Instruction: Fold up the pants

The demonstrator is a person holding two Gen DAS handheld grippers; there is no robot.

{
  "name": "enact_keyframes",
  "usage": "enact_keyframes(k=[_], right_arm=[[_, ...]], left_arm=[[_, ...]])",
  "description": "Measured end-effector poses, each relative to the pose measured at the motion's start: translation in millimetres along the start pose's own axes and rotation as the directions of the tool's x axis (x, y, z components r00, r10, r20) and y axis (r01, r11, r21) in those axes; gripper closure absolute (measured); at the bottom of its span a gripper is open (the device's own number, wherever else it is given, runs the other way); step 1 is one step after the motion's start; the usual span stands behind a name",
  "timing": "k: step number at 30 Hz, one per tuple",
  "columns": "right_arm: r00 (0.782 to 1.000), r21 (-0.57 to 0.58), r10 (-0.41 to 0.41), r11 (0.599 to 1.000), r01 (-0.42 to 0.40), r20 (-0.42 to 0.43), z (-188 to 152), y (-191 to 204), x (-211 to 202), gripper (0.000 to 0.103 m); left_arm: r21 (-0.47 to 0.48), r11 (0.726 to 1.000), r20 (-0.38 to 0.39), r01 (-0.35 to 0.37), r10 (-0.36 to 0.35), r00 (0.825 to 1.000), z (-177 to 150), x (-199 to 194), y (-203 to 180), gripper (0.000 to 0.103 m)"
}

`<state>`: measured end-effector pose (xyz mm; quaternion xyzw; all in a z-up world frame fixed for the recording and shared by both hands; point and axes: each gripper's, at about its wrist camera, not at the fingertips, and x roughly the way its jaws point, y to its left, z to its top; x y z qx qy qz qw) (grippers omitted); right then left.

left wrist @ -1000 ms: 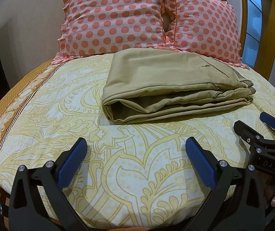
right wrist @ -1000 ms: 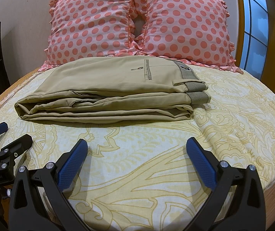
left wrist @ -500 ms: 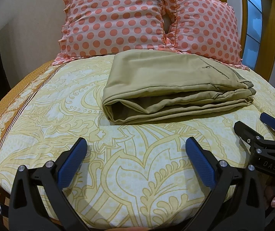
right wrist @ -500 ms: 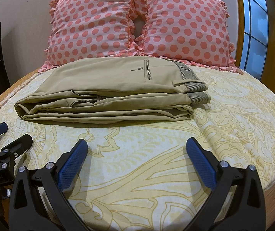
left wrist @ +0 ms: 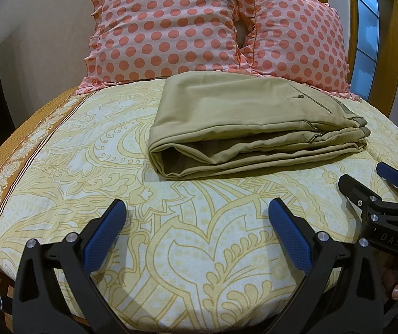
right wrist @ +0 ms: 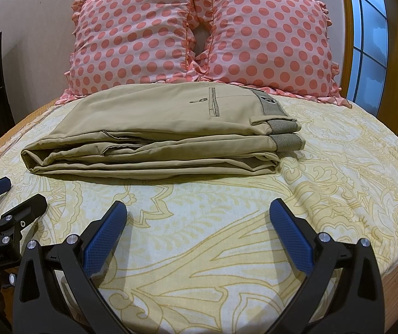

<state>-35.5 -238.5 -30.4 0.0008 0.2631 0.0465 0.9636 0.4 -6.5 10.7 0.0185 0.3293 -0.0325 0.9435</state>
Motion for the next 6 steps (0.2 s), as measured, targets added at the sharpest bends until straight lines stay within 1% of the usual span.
enact_keyframes(k=[6], right_arm=[[1.0, 0.001, -0.001, 1.0, 0.001, 0.002, 0.1, 0.8, 0.2, 0.001]], left_arm=[[-0.001, 1.0, 0.001, -0.001, 0.001, 1.0, -0.1, -0.2, -0.6, 0.002]])
